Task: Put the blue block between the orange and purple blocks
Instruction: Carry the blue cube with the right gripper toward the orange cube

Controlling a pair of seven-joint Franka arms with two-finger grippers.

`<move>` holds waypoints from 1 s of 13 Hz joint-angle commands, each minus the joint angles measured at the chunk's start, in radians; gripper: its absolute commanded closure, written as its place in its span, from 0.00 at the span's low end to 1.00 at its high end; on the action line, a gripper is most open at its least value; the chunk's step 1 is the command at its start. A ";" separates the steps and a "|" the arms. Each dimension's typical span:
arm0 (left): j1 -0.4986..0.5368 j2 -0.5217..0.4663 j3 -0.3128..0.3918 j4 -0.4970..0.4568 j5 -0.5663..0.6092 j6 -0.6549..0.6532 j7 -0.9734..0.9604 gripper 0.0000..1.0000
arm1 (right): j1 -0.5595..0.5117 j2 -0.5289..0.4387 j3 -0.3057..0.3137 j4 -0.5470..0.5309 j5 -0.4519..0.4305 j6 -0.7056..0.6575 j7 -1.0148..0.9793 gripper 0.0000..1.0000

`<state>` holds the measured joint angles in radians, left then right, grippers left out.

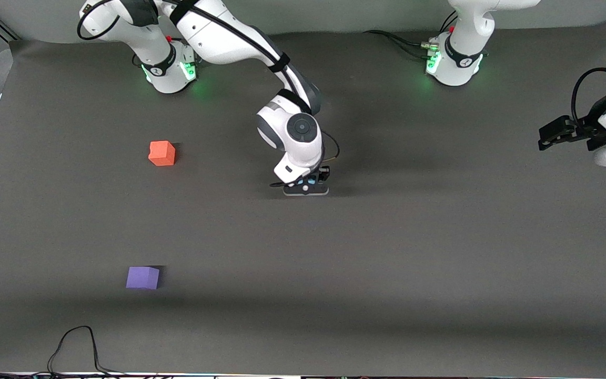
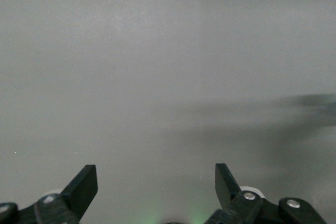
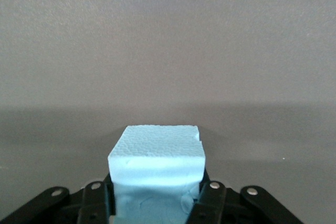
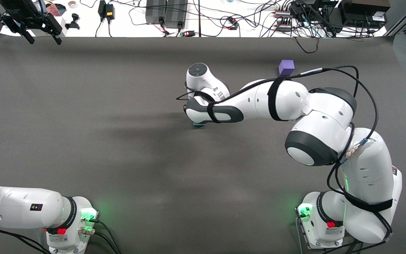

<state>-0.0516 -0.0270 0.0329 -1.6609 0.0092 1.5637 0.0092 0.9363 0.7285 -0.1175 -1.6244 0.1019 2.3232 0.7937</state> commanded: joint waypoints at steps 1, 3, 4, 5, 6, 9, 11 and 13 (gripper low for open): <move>-0.011 -0.008 0.016 0.012 0.000 -0.019 0.014 0.00 | 0.009 -0.099 -0.062 -0.051 -0.013 -0.046 -0.006 0.66; -0.011 -0.007 0.016 0.012 0.000 -0.021 0.006 0.00 | 0.007 -0.217 -0.149 -0.127 -0.007 -0.099 -0.118 0.66; -0.013 -0.007 0.016 0.012 0.000 -0.028 0.005 0.00 | 0.007 -0.278 -0.203 -0.168 -0.004 -0.123 -0.181 0.66; -0.013 -0.007 0.016 0.010 0.000 -0.031 0.006 0.00 | 0.007 -0.334 -0.256 -0.204 -0.001 -0.151 -0.227 0.66; -0.014 -0.005 0.015 0.010 0.000 -0.031 0.011 0.00 | 0.009 -0.381 -0.311 -0.235 -0.001 -0.165 -0.266 0.66; -0.016 -0.005 0.015 0.012 0.000 -0.033 0.014 0.00 | 0.009 -0.483 -0.495 -0.322 -0.001 -0.171 -0.448 0.66; -0.011 -0.005 0.015 0.010 -0.002 -0.033 0.015 0.00 | 0.007 -0.509 -0.621 -0.397 0.033 -0.144 -0.621 0.66; -0.011 0.002 0.015 0.010 -0.005 -0.031 0.014 0.00 | 0.001 -0.489 -0.701 -0.471 0.114 -0.078 -0.869 0.66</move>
<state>-0.0533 -0.0257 0.0382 -1.6573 0.0084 1.5456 0.0093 0.9241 0.2451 -0.7668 -2.0075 0.1528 2.1728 0.0996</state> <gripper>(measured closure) 0.000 0.463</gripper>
